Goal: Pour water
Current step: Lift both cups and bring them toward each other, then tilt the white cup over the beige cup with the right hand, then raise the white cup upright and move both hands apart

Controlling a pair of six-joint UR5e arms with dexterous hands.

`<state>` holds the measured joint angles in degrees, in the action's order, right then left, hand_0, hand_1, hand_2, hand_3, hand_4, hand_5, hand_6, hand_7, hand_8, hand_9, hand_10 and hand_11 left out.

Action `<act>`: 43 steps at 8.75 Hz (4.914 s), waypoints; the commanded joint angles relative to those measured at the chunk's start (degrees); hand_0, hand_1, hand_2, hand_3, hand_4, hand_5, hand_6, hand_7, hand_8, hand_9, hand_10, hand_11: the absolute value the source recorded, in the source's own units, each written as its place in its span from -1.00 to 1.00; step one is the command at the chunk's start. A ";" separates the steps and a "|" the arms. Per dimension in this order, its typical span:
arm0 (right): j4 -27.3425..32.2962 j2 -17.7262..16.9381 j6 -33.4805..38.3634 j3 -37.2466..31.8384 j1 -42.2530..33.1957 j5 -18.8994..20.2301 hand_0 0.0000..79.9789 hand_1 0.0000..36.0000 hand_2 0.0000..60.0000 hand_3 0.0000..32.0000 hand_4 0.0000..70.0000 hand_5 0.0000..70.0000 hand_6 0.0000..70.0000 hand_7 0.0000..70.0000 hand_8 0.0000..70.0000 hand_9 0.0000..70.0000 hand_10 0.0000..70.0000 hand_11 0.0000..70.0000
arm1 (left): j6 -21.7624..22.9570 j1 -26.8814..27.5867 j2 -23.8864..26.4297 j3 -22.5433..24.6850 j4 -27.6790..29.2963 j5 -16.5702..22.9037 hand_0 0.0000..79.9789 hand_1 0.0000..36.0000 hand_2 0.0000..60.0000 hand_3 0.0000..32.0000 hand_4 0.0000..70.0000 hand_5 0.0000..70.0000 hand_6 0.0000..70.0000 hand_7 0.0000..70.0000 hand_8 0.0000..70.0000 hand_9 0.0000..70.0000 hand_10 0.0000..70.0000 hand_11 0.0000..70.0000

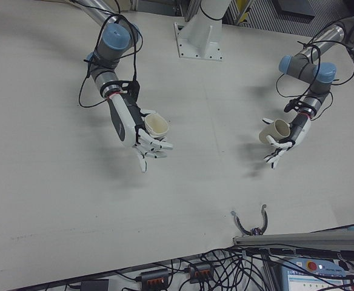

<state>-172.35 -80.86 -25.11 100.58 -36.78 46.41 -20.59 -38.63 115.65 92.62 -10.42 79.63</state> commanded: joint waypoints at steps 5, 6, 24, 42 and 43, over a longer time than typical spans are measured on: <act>-0.96 0.70 -13.57 10.47 2.50 0.09 1.00 1.00 1.00 -1.00 -0.22 -0.45 0.19 0.63 -0.34 -0.14 -1.00 -1.00 | -7.80 12.08 13.99 -1.57 -5.84 -0.70 1.00 1.00 -1.00 -1.00 0.60 1.00 -0.65 -0.67 -0.93 -0.97 -0.73 -0.50; -2.97 1.92 -23.91 16.26 4.07 0.44 1.00 1.00 1.00 -1.00 -0.21 -0.45 0.20 0.64 -0.35 -0.15 -1.00 -1.00 | -7.89 12.70 14.25 -1.57 -6.01 -0.70 1.00 1.00 -1.00 -1.00 0.61 1.00 -0.65 -0.66 -0.93 -0.97 -0.74 -0.50; -15.73 5.90 -45.83 31.78 6.91 -4.47 0.54 1.00 1.00 -1.00 -0.83 -0.50 0.18 0.16 -0.32 -0.11 -1.00 -1.00 | -6.92 11.38 11.20 5.71 -10.67 -0.53 1.00 1.00 -1.00 -1.00 0.51 1.00 -0.69 -0.69 -0.94 -0.98 -0.75 -0.52; -11.34 -10.20 8.94 1.99 1.80 -9.49 0.31 0.96 1.00 -1.00 -0.29 -0.56 0.10 0.33 0.18 0.54 -0.93 -0.84 | 4.08 -13.93 -25.99 -2.96 13.40 -1.22 1.00 1.00 -1.00 -1.00 0.30 1.00 -0.76 -0.76 -0.98 -0.99 -0.76 -0.55; -11.34 -9.67 8.68 1.99 1.45 -9.49 0.31 0.94 1.00 -1.00 -0.33 -0.57 0.08 0.32 0.16 0.51 -0.95 -0.87 | 2.76 -14.02 -26.78 -3.06 14.19 -1.32 1.00 1.00 -1.00 -1.00 0.28 1.00 -0.77 -0.77 -0.98 -0.99 -0.76 -0.55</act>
<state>-183.69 -91.40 -16.02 103.62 -34.74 36.82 -15.63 -52.70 89.85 92.96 0.68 78.87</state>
